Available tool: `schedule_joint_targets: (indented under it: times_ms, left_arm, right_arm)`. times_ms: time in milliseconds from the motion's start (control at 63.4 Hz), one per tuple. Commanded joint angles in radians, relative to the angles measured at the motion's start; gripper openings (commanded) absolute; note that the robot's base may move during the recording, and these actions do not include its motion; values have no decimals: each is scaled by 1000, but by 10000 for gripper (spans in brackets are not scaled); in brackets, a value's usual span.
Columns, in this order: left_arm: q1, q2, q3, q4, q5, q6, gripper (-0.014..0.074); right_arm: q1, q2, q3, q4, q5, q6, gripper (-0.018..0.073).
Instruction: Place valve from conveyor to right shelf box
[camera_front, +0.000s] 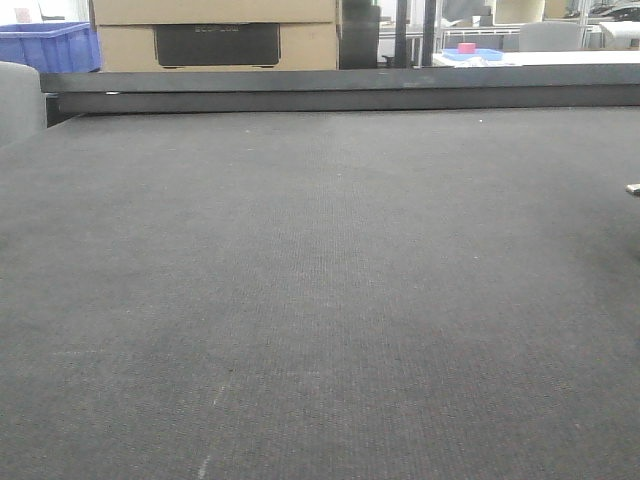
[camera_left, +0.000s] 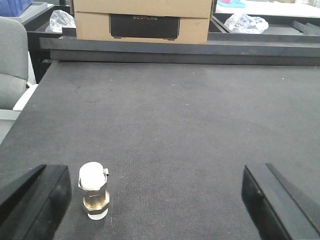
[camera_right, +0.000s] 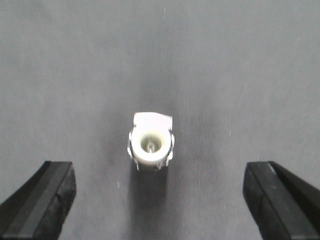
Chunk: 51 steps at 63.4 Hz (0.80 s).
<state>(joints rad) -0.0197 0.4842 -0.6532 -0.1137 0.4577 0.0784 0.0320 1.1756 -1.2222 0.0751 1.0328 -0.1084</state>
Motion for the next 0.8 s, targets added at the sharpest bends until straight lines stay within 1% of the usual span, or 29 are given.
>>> schedule_joint_targets:
  times_ms: [0,158,347,520,789]
  left_arm:
    - [-10,3,-9,-5,-13,-3,599]
    - [-24,3,-9,-7,-13,-3,599]
    - [-26,3,-9,-7,-13,-3,599]
    - [-26,3,-9,-7,-13,-3,599]
    - [-26,3,-9,-7,-13,-3,599]
  right_arm:
    - [2,83,-46,-15,52,-19,568]
    - [2,223,-53,-17,61,-33,568]
    - [2,363,-53,-17,16,-40,568]
    - [2,449,-53,-17,-31,-43,568]
    - [14,532,-53,-17,-28,-66,568]
